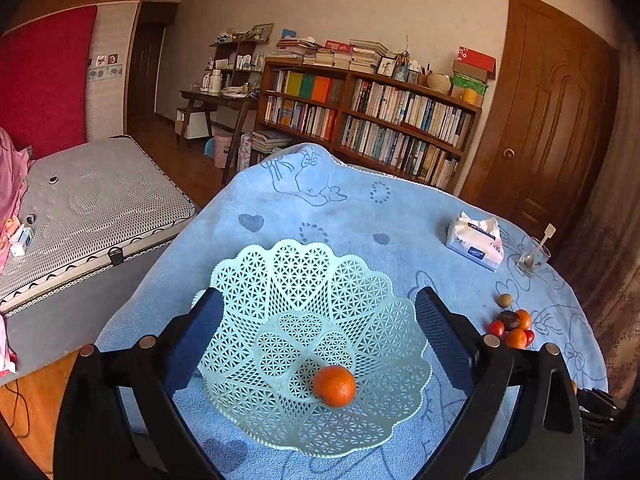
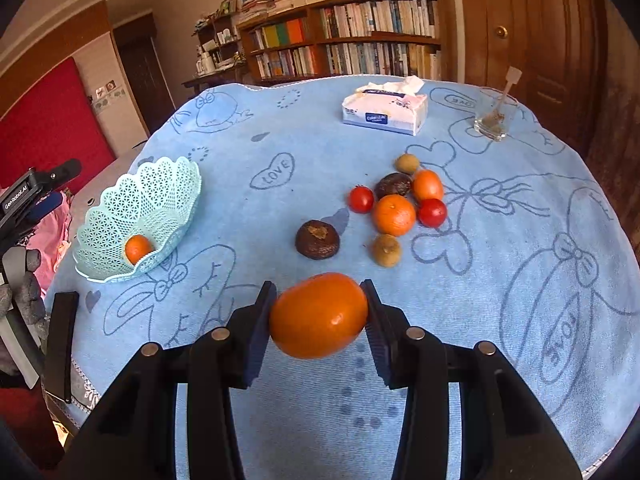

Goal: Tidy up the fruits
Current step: 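Carry the tangerine into the lattice basket with the left gripper and release, then lower the oval orange into the basket with the right gripper and open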

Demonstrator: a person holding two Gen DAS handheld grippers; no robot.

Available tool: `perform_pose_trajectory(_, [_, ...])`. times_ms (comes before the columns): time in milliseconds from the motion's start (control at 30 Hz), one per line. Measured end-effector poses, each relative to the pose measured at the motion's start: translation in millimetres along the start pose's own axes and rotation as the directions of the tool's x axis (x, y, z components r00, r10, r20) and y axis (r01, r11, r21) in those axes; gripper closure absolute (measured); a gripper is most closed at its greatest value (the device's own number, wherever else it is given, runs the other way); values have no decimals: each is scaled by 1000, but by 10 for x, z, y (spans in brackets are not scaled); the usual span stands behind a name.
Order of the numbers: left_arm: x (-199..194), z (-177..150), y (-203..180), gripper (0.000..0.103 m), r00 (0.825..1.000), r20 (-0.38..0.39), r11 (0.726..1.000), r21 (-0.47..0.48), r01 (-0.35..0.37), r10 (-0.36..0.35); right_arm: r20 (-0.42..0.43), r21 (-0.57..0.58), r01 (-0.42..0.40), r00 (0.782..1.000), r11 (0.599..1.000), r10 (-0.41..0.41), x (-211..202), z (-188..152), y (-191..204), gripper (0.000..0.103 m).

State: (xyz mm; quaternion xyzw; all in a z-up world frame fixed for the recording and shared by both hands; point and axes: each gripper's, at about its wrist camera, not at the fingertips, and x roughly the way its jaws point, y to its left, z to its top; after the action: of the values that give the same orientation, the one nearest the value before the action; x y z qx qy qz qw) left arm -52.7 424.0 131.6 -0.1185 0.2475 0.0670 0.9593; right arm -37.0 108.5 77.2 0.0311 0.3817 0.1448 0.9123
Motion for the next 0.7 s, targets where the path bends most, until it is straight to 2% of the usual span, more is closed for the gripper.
perform_pose_trajectory(300, [-203, 131, 175, 3, 999, 45, 999, -49, 0, 2, -19, -79, -152, 988, 985, 151, 271, 376, 815, 60])
perform_pose_trajectory(533, [-244, 184, 272, 3, 997, 68, 997, -66, -43, 47, -73, -83, -259, 965, 962, 253, 507, 494, 1298, 60])
perform_pose_trajectory(700, [-243, 185, 269, 3, 995, 71, 996, -64, -62, 66, -102, -62, -337, 939, 940, 330, 642, 461, 1492, 58])
